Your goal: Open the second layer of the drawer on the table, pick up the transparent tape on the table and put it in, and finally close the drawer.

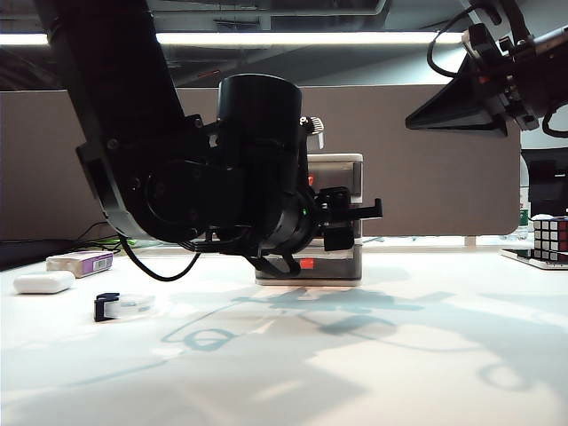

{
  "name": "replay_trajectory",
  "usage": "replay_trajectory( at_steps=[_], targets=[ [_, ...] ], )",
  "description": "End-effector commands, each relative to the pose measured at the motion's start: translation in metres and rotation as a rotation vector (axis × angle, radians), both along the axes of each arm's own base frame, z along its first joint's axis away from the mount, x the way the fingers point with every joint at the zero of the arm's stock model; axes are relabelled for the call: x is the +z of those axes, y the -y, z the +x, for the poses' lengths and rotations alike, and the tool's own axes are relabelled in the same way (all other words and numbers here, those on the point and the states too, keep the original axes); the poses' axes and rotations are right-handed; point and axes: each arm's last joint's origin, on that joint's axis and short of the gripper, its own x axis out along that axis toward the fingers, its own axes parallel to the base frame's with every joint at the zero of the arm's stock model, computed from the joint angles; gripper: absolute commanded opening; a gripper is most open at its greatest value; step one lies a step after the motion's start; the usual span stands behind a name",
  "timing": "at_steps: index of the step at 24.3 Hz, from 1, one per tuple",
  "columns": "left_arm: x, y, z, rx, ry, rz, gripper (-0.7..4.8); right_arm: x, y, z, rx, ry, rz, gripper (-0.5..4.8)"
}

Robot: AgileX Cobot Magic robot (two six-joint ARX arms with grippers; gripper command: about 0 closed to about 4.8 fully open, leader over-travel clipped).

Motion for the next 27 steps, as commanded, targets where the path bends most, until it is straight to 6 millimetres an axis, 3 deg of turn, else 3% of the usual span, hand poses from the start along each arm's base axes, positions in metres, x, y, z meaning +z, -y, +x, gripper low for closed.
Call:
replay_trajectory(
  at_steps=[1, 9, 17, 27],
  targets=[
    [0.005, 0.002, 0.001, 0.015, 0.018, -0.019, 2.50, 0.001, -0.001, 0.002, 0.006, 0.022, 0.001, -0.04],
    [0.015, 0.008, 0.006, 0.021, 0.051, -0.025, 2.46, -0.017, -0.002, 0.014, 0.014, -0.007, -0.003, -0.04],
    [0.004, 0.006, 0.011, 0.048, 0.036, -0.008, 2.46, -0.014, -0.003, 0.015, 0.015, 0.026, 0.000, -0.03],
    [0.005, 0.007, 0.012, 0.050, 0.045, -0.014, 2.45, -0.014, -0.003, 0.015, 0.014, 0.031, 0.001, -0.03]
  ],
)
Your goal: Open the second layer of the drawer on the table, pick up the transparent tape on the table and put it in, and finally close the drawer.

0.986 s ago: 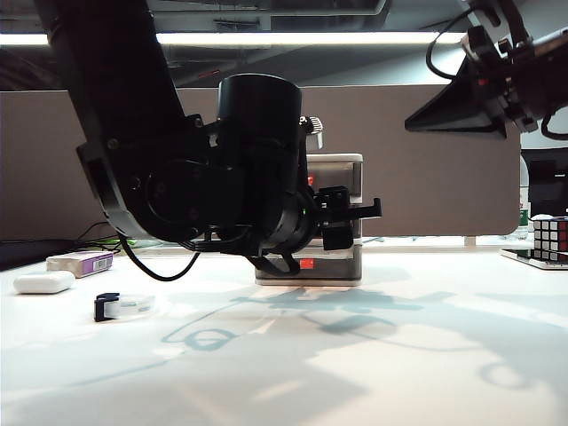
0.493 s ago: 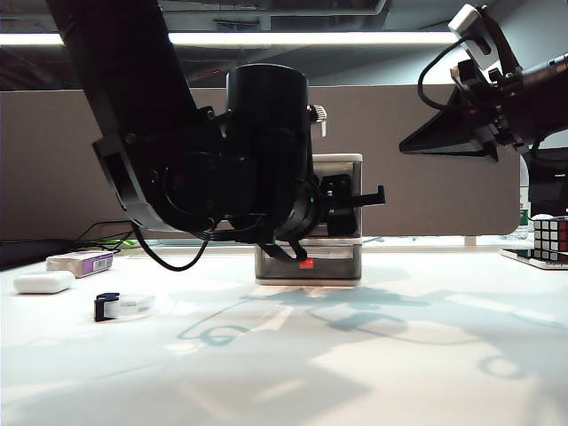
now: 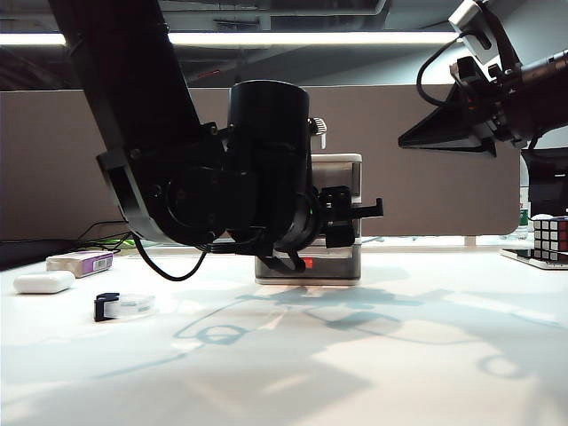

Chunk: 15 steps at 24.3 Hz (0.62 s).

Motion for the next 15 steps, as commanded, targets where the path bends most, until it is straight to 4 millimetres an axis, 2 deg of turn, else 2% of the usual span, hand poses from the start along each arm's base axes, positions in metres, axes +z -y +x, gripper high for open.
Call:
replay_trajectory(
  at_steps=[1, 13, 15],
  targets=[
    [0.0050, 0.0003, 0.0008, 0.004, 0.020, -0.017, 2.45, 0.0023, -0.0007, 0.0012, 0.009, 0.023, 0.002, -0.04],
    [0.0078, -0.0035, 0.0042, 0.036, 0.046, -0.017, 2.32, -0.0023, -0.0009, 0.0030, 0.010, 0.005, 0.000, -0.04],
    [0.0071, -0.0039, 0.0048, 0.034, 0.040, -0.012, 1.73, -0.0023, -0.0009, 0.0030, 0.010, 0.005, 0.000, -0.04]
  ],
)
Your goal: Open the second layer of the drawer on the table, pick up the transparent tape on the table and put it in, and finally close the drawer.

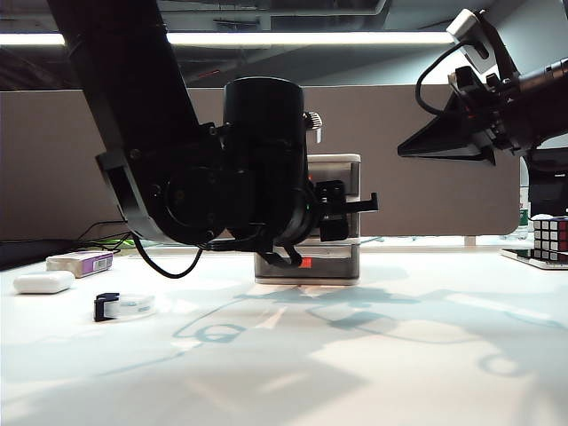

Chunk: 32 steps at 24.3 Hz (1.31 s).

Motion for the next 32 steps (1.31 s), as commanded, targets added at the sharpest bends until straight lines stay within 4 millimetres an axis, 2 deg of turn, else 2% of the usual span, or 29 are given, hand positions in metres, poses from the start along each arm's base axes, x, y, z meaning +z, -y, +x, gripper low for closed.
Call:
replay_trajectory(
  at_steps=[1, 7, 11, 28, 32],
  targets=[
    [0.0033, -0.0010, 0.0014, 0.003, 0.010, -0.007, 1.69, 0.0036, -0.0006, 0.0006, 0.010, 0.026, 0.003, -0.03],
    [0.0019, -0.0009, 0.0014, 0.000, 0.000, 0.003, 1.69, 0.0037, -0.0006, 0.0006, 0.010, 0.027, 0.003, -0.04],
    [0.0019, -0.0005, 0.0013, -0.016, 0.000, 0.003, 1.15, 0.0037, -0.0006, 0.0006, 0.010, 0.027, 0.003, -0.03],
    [0.0014, 0.0003, 0.0013, -0.056, -0.004, 0.006, 1.12, 0.0036, -0.0008, 0.0003, 0.021, 0.026, 0.005, -0.04],
    [0.0004, 0.0004, 0.0014, -0.061, -0.012, 0.014, 0.40, 0.0037, -0.0009, 0.0003, 0.021, 0.026, 0.005, -0.04]
  ],
)
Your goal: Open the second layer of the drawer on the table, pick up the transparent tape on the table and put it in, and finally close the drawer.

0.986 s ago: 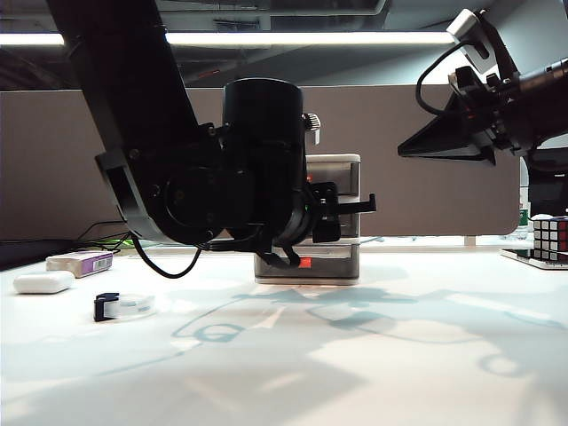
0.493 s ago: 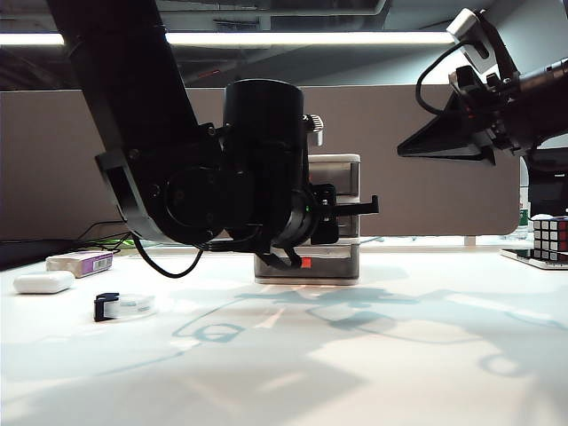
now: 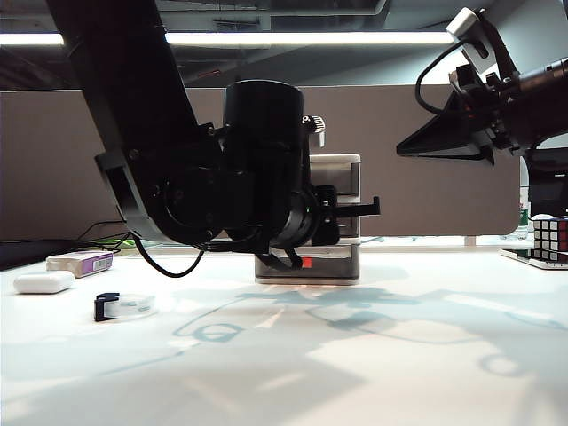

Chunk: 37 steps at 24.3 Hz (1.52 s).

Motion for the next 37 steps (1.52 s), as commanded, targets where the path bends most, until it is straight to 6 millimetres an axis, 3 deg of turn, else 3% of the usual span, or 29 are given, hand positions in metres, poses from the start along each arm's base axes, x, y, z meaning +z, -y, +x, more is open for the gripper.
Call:
replay_trajectory(
  at_steps=[1, 6, 11, 20, 31, 37],
  targets=[
    [0.002, 0.000, 0.001, -0.011, 0.003, -0.001, 0.32, 0.004, -0.001, 0.001, 0.007, 0.027, 0.002, -0.04],
    [0.002, -0.003, 0.004, 0.000, -0.002, 0.004, -0.08, 0.004, -0.005, 0.000, 0.020, 0.028, 0.002, -0.04],
    [0.001, -0.003, 0.004, 0.001, -0.003, 0.005, -0.06, 0.004, -0.012, -0.001, 0.007, 0.071, -0.035, -0.03],
    [-0.002, -0.003, 0.003, 0.000, -0.031, 0.030, -0.06, 0.010, -0.029, 0.052, 0.066, 0.040, -0.019, -0.04],
    [-0.003, -0.003, 0.003, 0.000, -0.034, 0.034, -0.06, -0.002, -0.051, 0.065, 0.108, 0.025, -0.037, -0.04],
    [-0.003, -0.003, 0.003, -0.001, -0.034, 0.034, -0.06, -0.005, -0.053, 0.068, 0.098, 0.035, -0.038, -0.04]
  ],
)
